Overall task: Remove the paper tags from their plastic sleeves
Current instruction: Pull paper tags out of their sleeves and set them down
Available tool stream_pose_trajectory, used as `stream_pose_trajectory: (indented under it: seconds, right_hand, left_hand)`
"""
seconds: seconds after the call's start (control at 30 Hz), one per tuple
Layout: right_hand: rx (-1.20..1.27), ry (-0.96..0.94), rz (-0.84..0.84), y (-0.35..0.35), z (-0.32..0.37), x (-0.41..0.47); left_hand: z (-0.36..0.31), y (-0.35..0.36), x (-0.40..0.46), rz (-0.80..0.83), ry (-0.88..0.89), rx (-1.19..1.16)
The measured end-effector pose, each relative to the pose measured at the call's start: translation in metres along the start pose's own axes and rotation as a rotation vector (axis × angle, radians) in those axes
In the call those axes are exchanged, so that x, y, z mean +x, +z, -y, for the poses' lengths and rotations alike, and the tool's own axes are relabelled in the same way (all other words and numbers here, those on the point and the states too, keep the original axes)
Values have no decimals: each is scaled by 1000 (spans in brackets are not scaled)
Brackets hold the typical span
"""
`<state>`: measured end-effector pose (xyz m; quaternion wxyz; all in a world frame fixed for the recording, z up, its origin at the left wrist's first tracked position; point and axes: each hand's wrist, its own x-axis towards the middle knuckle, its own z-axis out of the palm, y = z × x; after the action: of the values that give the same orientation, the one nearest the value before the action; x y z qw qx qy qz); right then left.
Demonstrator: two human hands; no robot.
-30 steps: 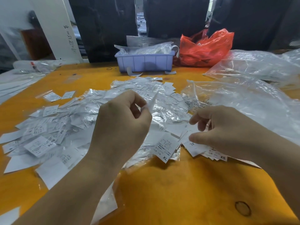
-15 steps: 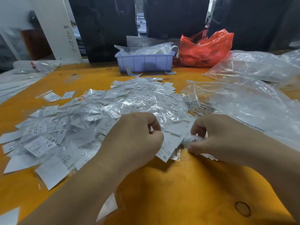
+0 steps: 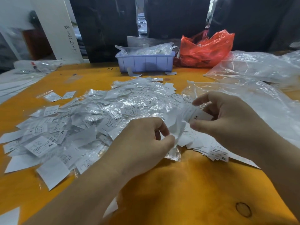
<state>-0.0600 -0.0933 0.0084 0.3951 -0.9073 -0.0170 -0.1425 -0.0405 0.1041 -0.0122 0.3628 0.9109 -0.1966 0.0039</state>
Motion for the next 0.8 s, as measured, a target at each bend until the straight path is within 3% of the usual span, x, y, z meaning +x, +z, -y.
stream_pose_trajectory:
  seconds: [0.17,0.33,0.5,0.57,0.7,0.8]
  right_hand:
    - [76,-112,-37,2,4,-4]
    - [301,-72,264,7,9,-8]
    - [140,-101,380,15,10,-15]
    - [-29,-148,317,12,7,-12]
    - [-256,-98,-31,-5,0,-5]
    - [-498,60,-34,-10,-1,-3]
  left_hand:
    - [1,-1,2,-74,38,-90]
    - [-1,0,4,-12,68,-390]
    - [-1,1,6,-14,83,-456]
    - [-1,0,6,-36,68,-439]
    - [-3,-1,5,-53,18,-466]
    - [-2,0,4,-36,-9,-461]
